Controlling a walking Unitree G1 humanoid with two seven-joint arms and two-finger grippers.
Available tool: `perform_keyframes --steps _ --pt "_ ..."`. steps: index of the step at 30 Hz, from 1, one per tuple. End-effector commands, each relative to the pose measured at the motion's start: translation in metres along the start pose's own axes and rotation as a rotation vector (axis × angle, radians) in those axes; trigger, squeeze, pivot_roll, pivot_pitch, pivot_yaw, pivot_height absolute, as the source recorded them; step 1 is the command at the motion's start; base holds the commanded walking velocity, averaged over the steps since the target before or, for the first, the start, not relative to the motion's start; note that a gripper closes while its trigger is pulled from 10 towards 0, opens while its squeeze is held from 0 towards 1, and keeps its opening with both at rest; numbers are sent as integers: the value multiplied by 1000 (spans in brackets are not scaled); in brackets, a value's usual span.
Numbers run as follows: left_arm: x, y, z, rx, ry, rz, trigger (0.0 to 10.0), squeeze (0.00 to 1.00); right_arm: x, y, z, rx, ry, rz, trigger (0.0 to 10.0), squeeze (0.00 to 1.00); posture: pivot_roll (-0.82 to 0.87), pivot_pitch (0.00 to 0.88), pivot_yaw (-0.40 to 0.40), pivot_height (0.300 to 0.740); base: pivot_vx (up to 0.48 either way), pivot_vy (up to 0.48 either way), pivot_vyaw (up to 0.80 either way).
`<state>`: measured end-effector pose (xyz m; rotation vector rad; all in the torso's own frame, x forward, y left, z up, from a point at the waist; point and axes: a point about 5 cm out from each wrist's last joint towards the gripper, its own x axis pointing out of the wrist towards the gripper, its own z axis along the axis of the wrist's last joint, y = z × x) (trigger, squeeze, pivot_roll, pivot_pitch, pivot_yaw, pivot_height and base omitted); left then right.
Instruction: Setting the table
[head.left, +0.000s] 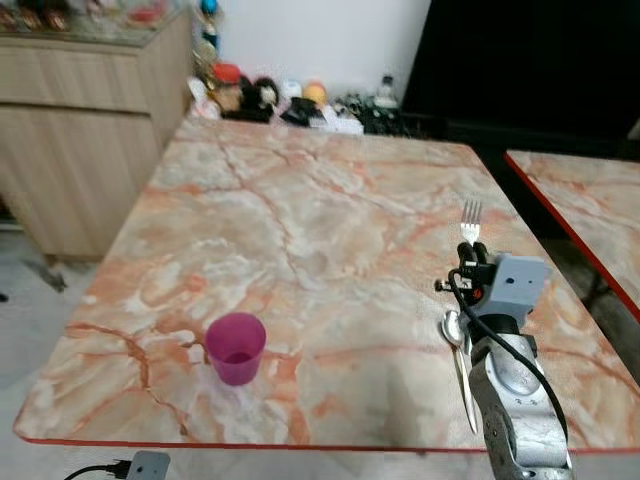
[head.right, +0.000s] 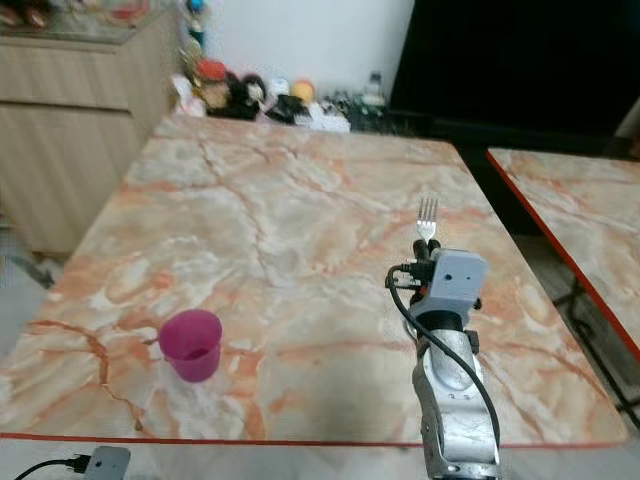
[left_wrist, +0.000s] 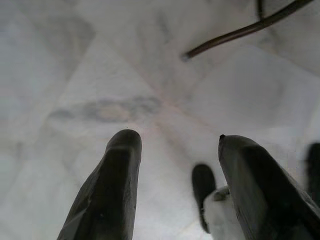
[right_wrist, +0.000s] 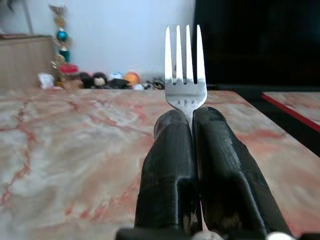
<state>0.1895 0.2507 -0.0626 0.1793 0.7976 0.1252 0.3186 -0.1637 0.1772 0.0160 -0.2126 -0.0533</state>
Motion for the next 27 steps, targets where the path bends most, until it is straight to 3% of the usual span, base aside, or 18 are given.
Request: perform_keyframes --steps 1,17,27 --pt "-2 -13 -9 -1 38 -34 10000 0 -3 -11 -6 -13 22 -38 10000 0 55 69 -75 740 0 -368 0" --pt "-1 -14 -9 2 40 -36 10000 0 -1 -13 -6 0 17 -56 10000 0 51 89 -61 740 0 -380 0" --pt "-3 8 -9 17 40 10 10000 0 -4 -14 -7 9 12 -80 10000 0 52 93 -32 740 0 -380 0"
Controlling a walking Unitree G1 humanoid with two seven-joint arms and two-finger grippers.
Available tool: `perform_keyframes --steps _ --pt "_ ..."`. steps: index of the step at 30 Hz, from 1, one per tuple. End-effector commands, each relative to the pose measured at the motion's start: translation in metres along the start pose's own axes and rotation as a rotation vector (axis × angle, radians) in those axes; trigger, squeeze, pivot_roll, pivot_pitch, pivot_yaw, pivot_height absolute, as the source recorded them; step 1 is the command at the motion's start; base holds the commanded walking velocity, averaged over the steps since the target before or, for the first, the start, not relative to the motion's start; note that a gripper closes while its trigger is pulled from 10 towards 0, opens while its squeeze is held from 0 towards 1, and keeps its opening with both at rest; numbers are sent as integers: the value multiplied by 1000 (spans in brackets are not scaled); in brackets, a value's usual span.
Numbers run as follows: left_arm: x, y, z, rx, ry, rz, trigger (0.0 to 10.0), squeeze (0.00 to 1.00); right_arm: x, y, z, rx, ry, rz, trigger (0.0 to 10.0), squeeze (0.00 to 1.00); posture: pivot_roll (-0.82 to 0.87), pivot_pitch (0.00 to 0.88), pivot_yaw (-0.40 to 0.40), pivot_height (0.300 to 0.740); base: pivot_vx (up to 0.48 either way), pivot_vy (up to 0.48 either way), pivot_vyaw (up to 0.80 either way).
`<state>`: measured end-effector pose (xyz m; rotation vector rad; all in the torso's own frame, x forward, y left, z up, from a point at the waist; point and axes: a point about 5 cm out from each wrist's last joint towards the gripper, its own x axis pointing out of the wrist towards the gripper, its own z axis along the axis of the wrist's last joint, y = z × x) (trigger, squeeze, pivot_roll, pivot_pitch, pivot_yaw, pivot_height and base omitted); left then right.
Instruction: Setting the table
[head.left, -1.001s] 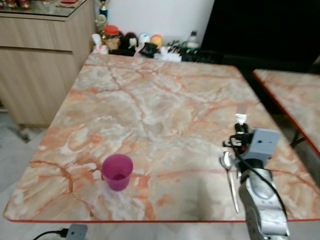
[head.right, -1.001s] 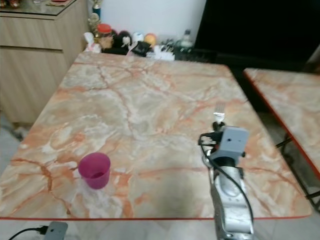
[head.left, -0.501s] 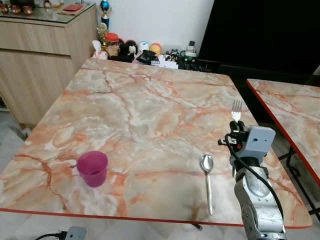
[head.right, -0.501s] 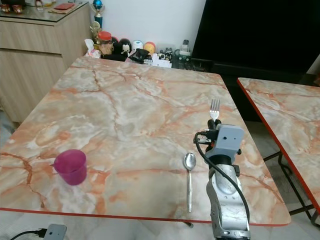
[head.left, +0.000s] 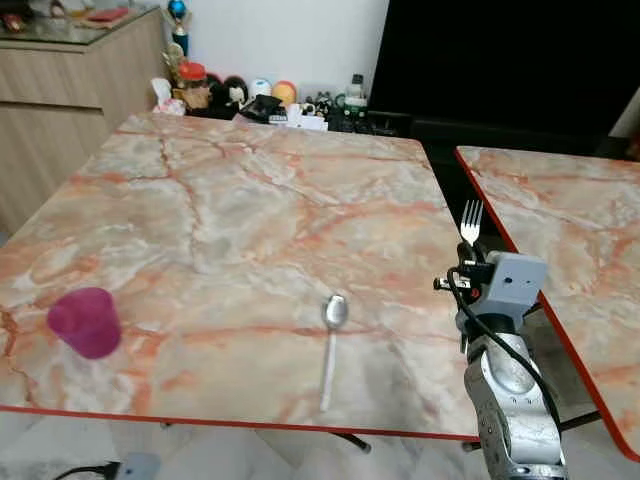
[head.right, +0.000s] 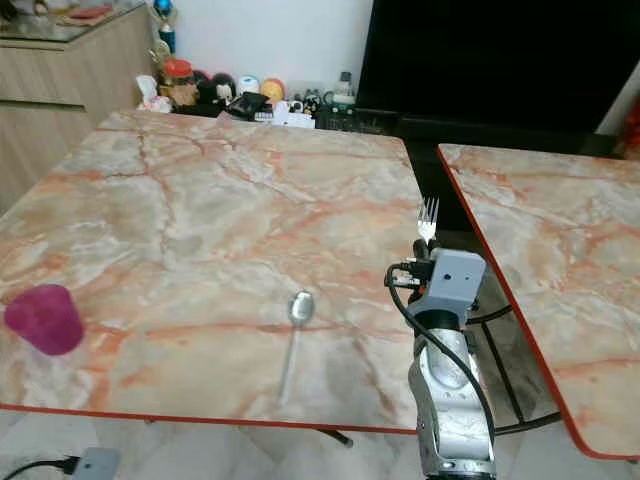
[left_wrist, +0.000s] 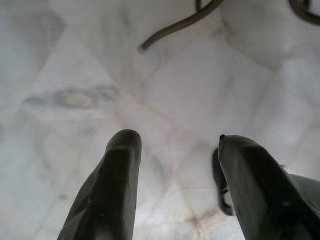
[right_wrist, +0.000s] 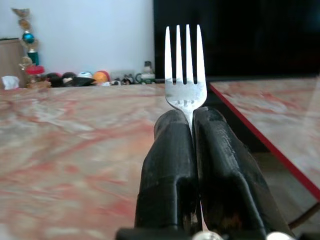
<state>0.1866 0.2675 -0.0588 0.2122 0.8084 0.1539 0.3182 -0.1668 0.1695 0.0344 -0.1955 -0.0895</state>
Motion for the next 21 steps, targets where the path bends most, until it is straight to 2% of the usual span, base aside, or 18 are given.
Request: perform_keyframes --steps 1,6,13,21 --pt "-1 -7 -6 3 22 -27 10000 0 -2 -12 0 -5 -3 -48 10000 0 52 95 -30 740 0 -379 0" --pt "-1 -6 -4 2 20 -24 10000 0 -2 -13 1 -6 -9 -53 10000 0 47 101 -28 740 0 -379 0" --pt "0 -16 -5 2 25 -50 10000 0 -1 -13 3 -7 -16 -57 10000 0 44 108 -32 740 0 -381 0" --pt "-1 -21 -9 1 35 -63 10000 0 -1 -15 6 -12 -30 -67 10000 0 32 112 -41 740 0 -380 0"
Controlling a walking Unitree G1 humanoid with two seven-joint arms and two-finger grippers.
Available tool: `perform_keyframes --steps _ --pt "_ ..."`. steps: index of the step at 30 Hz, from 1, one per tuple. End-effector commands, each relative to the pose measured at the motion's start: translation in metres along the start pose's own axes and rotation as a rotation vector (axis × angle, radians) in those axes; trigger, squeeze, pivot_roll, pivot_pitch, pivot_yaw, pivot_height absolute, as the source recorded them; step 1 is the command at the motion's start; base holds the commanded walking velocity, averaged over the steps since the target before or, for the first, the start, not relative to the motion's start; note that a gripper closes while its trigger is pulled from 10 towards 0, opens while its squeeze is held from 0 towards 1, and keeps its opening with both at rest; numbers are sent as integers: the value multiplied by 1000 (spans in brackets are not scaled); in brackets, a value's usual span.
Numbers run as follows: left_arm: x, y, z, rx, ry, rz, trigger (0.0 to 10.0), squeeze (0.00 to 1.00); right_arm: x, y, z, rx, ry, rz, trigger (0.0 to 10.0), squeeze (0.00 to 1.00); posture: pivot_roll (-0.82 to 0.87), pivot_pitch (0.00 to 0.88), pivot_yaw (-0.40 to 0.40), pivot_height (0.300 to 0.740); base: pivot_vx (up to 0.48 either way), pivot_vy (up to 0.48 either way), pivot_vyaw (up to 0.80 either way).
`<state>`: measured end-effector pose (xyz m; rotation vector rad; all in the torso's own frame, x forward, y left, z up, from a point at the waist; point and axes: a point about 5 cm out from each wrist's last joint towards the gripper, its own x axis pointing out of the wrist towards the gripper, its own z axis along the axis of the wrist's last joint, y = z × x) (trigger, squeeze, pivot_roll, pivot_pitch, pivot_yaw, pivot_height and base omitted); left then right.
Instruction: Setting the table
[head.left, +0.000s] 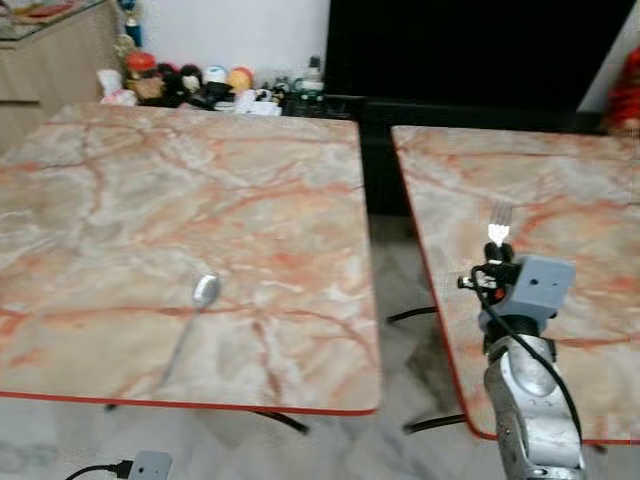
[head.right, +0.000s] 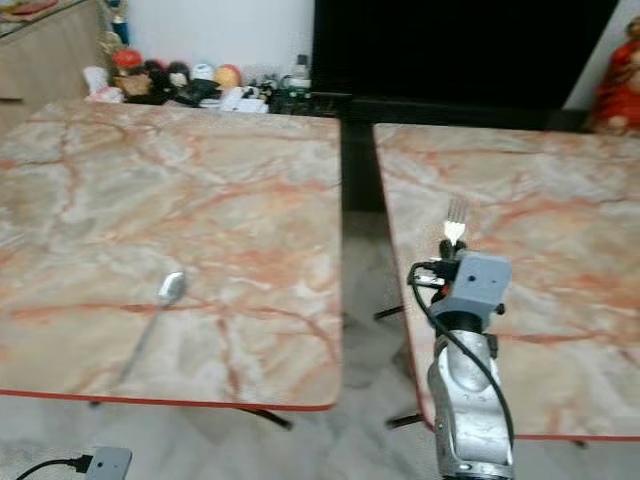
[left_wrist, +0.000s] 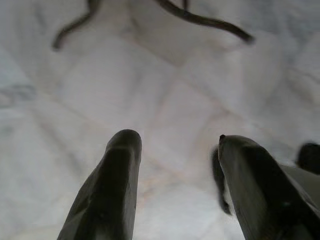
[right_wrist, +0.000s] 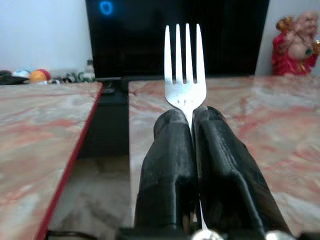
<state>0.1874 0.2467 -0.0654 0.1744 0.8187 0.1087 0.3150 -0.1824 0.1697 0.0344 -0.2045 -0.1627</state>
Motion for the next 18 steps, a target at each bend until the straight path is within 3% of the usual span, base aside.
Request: perform_keyframes --steps 1,18 --pt "-2 0 -9 18 33 -12 10000 0 1 1 5 -7 -19 6 10000 0 31 113 -43 740 0 -379 0" --pt "-4 -5 -14 24 43 -27 10000 0 2 2 7 -32 -24 9 10000 0 19 104 -51 740 0 -379 0"
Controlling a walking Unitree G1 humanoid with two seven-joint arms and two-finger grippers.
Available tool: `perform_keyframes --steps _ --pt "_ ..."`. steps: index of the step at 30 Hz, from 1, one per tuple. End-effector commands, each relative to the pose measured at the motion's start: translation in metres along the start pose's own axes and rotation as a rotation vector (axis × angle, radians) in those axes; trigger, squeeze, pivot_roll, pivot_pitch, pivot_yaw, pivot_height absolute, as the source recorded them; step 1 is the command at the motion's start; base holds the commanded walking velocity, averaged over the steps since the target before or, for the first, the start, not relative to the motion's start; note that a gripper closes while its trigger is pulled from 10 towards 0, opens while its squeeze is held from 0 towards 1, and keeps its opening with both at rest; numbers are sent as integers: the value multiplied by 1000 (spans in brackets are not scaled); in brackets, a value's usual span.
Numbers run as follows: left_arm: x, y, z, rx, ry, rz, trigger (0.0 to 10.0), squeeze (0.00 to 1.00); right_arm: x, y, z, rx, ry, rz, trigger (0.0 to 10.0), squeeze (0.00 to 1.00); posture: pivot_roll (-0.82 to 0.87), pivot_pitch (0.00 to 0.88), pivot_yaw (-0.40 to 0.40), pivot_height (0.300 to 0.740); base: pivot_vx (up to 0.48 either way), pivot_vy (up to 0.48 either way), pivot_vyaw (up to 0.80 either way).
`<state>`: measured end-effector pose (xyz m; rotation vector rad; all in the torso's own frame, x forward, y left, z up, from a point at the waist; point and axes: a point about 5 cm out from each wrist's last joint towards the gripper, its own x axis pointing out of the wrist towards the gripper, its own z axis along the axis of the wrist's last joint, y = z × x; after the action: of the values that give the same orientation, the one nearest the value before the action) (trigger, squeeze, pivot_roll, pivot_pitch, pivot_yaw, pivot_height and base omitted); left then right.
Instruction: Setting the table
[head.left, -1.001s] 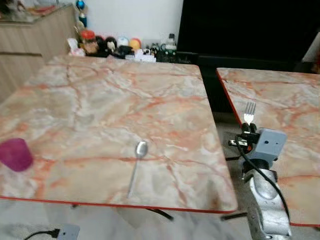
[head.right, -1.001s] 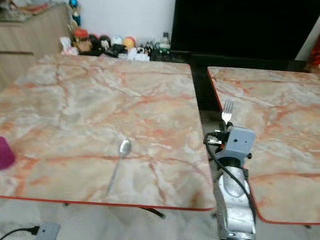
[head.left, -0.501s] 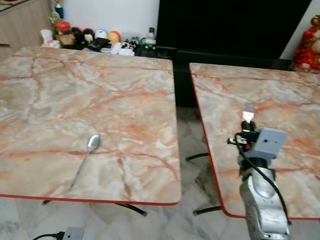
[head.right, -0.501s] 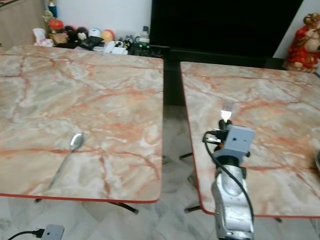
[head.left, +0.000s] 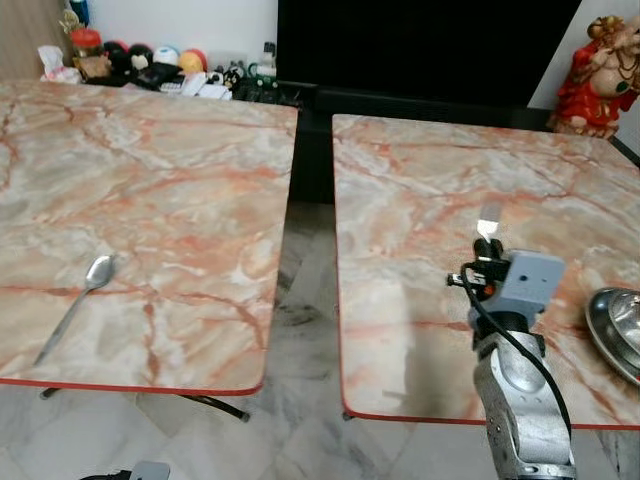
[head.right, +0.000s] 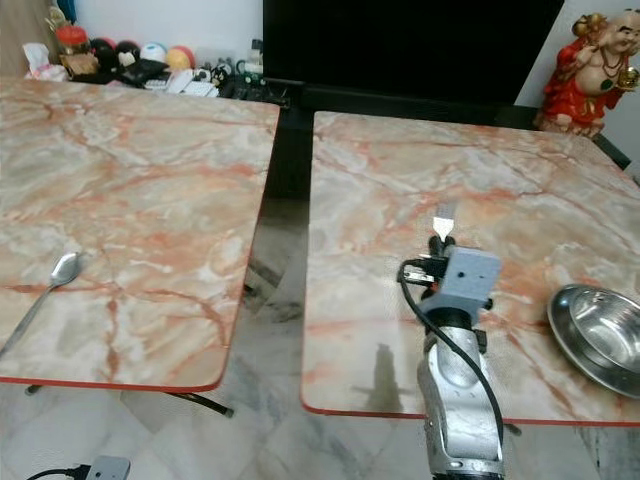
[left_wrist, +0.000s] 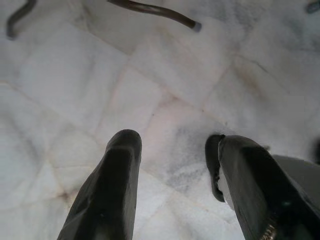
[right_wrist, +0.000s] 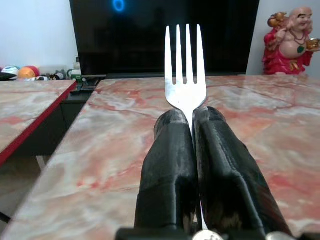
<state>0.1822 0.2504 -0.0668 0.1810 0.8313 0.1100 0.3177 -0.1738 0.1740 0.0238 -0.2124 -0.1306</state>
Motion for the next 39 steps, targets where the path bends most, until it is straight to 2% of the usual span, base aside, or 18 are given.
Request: perform_keyframes --steps 1,11,15,17,30,33,39 --pt "-2 -9 -9 18 31 -30 10000 0 -1 -8 3 -23 -15 -25 10000 0 19 103 -52 740 0 -382 0" --pt "-2 -10 -11 26 33 -36 10000 0 -2 -13 5 -39 -25 -36 10000 0 19 86 -59 740 0 -379 0" --pt "-2 -11 -11 29 35 -38 10000 0 5 -17 30 -42 -128 -61 10000 0 10 70 -55 740 0 -380 0" --pt "-2 -11 -11 31 36 -40 10000 0 6 -20 33 -48 -138 -70 10000 0 10 70 -55 740 0 -381 0" --pt "-1 -12 -6 27 24 -41 10000 0 2 -41 19 -126 -65 -148 10000 0 10 106 -55 740 0 -379 0" --pt "-1 -11 -6 25 24 -36 10000 0 3 -42 19 -131 -64 -147 10000 0 10 117 -53 740 0 -375 0" --pt "-2 -6 -10 15 38 -26 10000 0 4 -40 16 -123 -46 -139 10000 0 13 127 -53 740 0 0 0"
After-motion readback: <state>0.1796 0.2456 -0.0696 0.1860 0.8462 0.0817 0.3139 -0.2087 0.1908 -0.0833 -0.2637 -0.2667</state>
